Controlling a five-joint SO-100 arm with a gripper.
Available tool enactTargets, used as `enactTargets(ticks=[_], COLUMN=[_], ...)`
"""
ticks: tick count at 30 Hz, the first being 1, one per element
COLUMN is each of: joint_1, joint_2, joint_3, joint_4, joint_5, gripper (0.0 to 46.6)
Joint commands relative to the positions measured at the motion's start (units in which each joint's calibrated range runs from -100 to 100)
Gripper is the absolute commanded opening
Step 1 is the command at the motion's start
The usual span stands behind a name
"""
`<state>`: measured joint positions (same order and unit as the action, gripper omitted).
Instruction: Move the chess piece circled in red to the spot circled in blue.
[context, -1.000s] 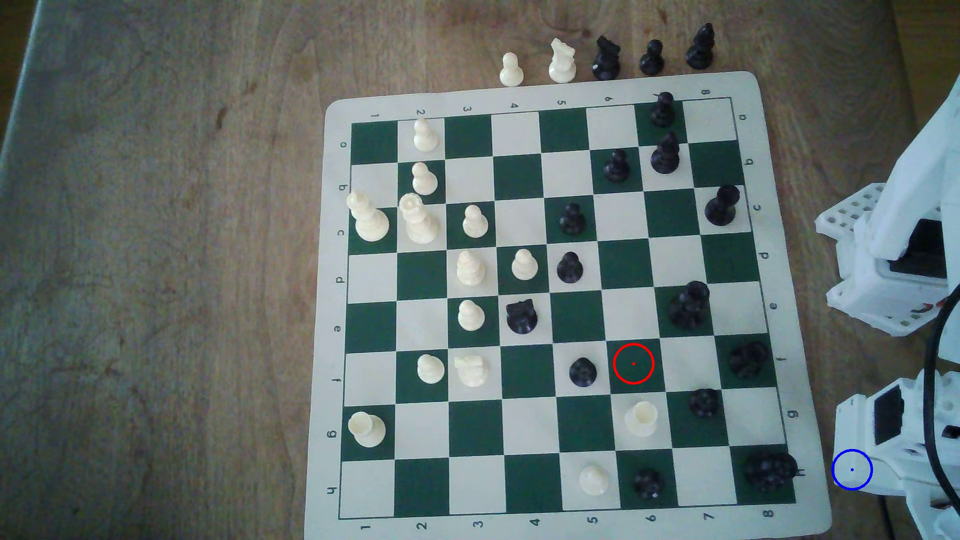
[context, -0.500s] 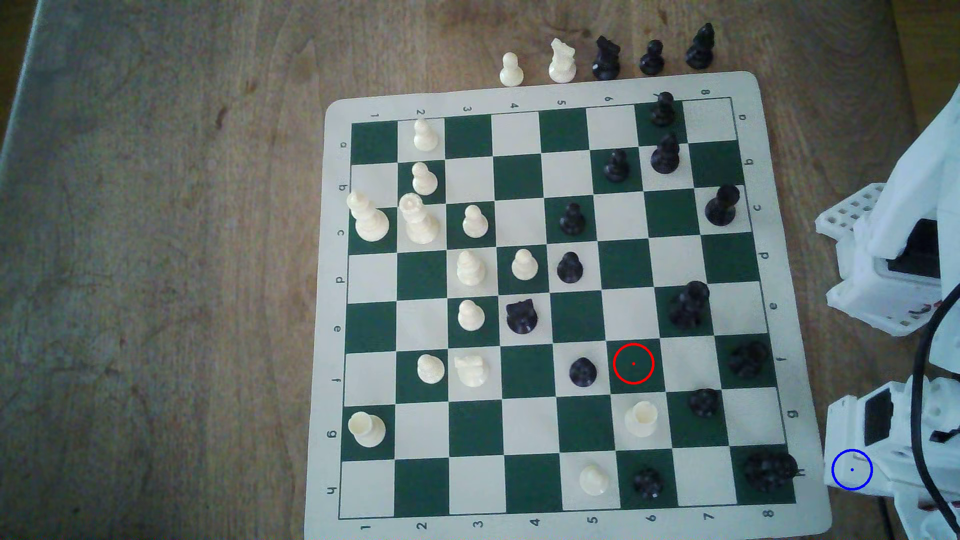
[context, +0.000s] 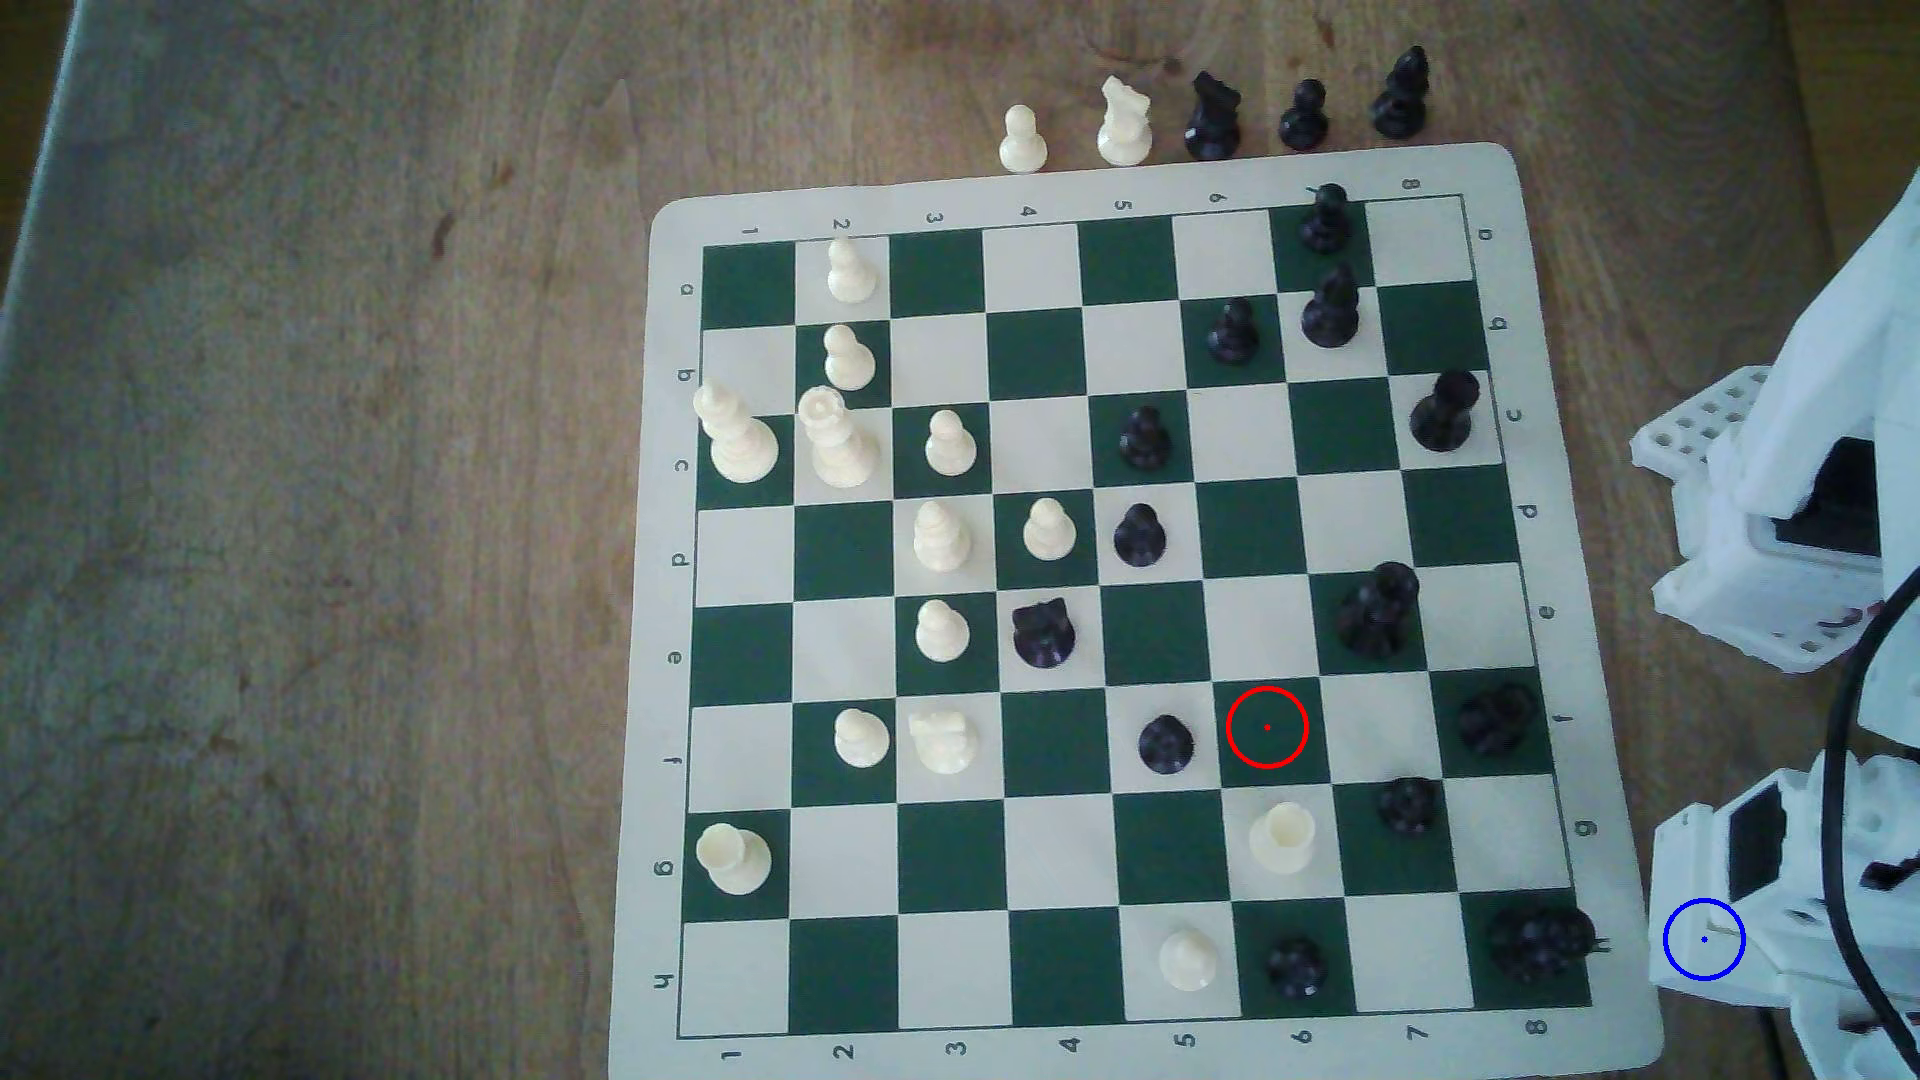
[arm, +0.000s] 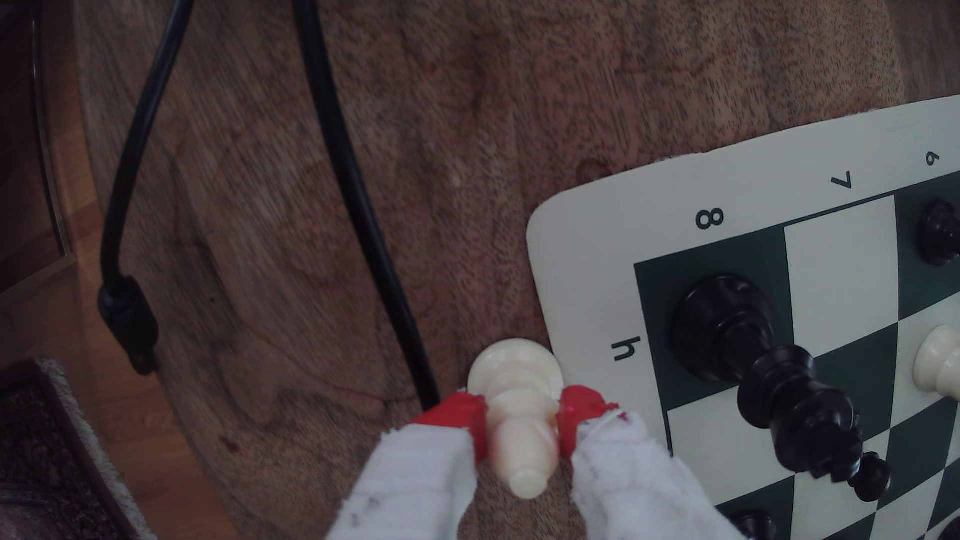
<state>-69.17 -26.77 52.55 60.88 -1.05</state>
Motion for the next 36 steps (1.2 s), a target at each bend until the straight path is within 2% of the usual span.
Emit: enactTargets(ticks=[1,6,23,27,32,33,36], joint_1=[0.5,0.8,2.8,6.3,15.4,18.3,21.0], joint_2=[-2.2,-4.3,-19.5,-26.5,-33.5,-35.4,-38.0], joint_3=[-3.9,-2.8,0.4,3.7,6.5,6.7,6.7], joint_4=[-0.4,-0.7,5.7,6.0,7.5,8.4,8.9], joint_5=[-0.4,-0.7,-2.5,-3.3,-2.8,-2.0,-1.6], gripper=[10.7,13.5,15.7,15.6,15.2,14.9,14.4])
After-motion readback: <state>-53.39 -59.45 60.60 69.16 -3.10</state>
